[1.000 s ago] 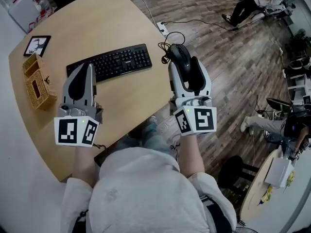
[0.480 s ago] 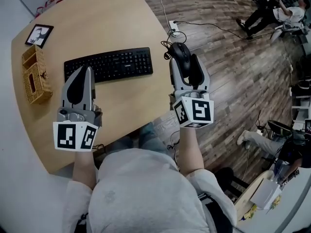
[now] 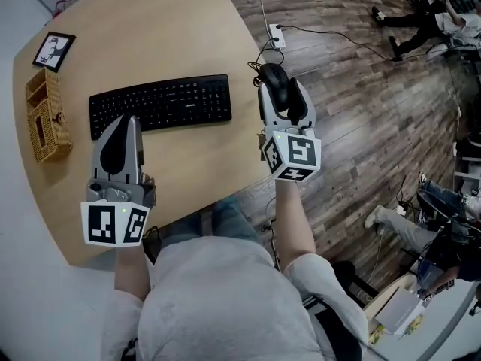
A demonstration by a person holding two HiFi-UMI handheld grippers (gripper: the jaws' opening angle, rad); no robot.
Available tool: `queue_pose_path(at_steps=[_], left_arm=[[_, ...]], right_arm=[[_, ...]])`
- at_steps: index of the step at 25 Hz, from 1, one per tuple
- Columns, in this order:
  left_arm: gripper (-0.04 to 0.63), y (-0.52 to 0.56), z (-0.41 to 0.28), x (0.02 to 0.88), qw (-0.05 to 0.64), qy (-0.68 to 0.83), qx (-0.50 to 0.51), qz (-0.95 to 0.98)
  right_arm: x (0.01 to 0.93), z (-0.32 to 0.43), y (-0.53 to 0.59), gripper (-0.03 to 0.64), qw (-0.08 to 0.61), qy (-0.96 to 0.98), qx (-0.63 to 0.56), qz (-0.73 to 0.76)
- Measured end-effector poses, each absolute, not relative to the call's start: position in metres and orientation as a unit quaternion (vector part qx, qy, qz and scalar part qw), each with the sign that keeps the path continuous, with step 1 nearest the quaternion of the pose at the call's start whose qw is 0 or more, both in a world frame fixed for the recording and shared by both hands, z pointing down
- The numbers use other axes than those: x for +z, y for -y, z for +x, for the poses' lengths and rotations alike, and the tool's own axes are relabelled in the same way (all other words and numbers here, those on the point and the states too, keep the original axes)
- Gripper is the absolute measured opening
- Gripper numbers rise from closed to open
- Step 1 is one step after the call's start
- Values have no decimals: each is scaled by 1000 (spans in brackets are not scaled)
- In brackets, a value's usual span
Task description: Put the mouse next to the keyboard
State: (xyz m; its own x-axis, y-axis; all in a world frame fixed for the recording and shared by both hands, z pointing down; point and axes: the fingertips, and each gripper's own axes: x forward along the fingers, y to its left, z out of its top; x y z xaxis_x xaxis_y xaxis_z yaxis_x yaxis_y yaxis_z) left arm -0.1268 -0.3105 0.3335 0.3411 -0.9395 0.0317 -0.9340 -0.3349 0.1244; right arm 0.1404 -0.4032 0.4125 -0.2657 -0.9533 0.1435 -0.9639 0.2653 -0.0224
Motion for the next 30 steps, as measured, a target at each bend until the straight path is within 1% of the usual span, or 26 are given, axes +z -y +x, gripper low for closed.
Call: queue_pose_path(at_steps=[10, 21, 30], left_arm=[[18, 321, -129, 348, 73, 591, -5, 803], [18, 332, -127, 359, 83, 595, 6, 799], [18, 337, -130, 365, 89, 599, 14, 796]], right_arm=[[464, 142, 428, 256, 84, 791, 86, 599], [532, 138, 419, 256, 128, 780, 148, 594], [569, 128, 415, 256, 164, 774, 177, 586]])
